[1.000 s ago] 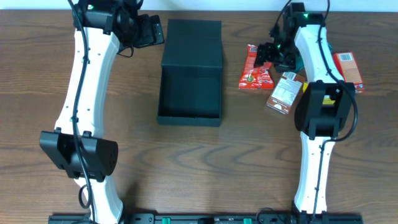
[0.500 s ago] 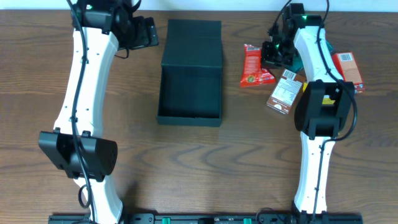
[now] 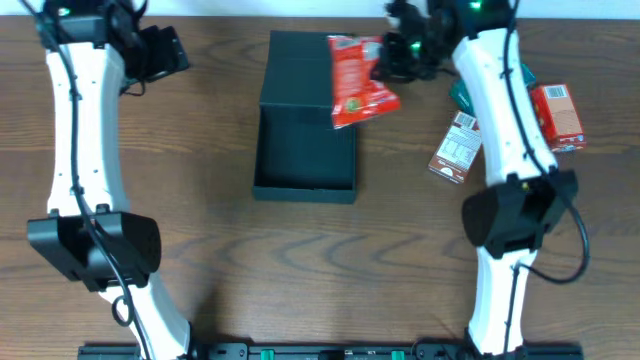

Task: Pack container
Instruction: 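Carry the red chip bag into the box and release it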

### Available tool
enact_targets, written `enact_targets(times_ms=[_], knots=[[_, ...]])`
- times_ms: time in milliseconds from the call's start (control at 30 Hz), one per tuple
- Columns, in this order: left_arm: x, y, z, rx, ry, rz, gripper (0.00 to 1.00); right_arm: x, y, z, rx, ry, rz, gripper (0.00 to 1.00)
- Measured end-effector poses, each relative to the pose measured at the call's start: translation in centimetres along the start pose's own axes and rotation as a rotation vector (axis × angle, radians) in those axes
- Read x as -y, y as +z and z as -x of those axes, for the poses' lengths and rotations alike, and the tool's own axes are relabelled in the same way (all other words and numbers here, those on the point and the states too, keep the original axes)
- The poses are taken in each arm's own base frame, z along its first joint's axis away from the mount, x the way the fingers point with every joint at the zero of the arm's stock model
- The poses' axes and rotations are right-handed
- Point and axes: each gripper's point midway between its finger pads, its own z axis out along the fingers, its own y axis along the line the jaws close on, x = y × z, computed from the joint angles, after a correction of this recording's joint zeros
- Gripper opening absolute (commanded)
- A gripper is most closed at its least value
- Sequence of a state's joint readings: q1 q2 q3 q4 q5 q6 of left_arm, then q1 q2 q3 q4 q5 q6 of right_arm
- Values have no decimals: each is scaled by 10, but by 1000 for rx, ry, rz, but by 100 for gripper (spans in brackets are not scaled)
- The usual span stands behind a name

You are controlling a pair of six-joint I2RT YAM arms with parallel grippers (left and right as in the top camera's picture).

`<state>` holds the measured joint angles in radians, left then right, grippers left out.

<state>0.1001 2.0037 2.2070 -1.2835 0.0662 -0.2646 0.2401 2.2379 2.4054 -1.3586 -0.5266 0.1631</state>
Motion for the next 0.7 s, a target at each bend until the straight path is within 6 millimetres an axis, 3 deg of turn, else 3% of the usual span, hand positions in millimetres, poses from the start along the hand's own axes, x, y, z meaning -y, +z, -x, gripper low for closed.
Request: enact_targets(times_ms=[100,233,433,700], knots=[[-12,0,4,-1,-31,-4,96,-43,13,-18,-56,-44,75,1],[-20,-1,3,-17,-55,-14,96,-64,55,-43,-143,-18,103,1],[-22,-1,2,-29,-61,-24,95,-59,116,-68,-210,111,97,1],[-21,-1,1,-30,-58,-27,95,-50,151,-87,-216,206,7,1]])
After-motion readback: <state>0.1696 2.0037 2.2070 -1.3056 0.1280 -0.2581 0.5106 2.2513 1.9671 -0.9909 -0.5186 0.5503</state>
